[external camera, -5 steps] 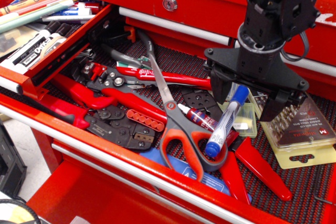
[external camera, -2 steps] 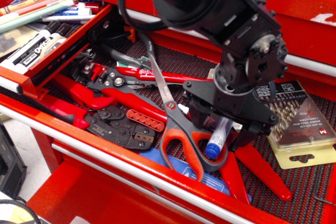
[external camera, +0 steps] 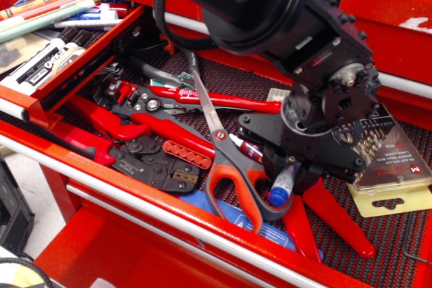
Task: Pick up blue pen and put into drawer
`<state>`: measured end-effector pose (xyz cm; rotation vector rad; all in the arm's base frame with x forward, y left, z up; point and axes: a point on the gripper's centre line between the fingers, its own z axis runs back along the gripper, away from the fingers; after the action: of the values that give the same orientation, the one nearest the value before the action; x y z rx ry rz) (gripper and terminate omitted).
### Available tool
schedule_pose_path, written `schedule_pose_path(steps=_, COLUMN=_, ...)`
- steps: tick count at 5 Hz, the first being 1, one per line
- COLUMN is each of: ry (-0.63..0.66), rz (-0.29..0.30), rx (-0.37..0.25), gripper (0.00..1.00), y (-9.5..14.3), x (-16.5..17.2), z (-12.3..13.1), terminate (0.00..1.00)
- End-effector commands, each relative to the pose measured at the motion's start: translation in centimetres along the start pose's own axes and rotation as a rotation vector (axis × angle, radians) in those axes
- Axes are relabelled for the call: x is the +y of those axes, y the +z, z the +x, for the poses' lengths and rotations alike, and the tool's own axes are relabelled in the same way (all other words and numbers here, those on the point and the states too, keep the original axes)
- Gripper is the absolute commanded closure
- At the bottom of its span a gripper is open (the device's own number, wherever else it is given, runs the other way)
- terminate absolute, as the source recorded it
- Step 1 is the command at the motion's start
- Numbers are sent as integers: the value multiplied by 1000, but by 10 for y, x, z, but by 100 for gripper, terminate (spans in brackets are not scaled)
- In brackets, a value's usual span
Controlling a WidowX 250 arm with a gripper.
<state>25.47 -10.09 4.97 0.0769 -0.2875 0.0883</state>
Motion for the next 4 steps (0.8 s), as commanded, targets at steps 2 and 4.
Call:
schedule_pose_path(steps=2, ry=130, rz=54, rx=11, gripper=100, y=49, x=21, z=12, terminate=0)
schedule_pose_path(steps=4, ry=256, rz=352, rx=-121, gripper=100, y=112, x=99, z=34, terminate=0)
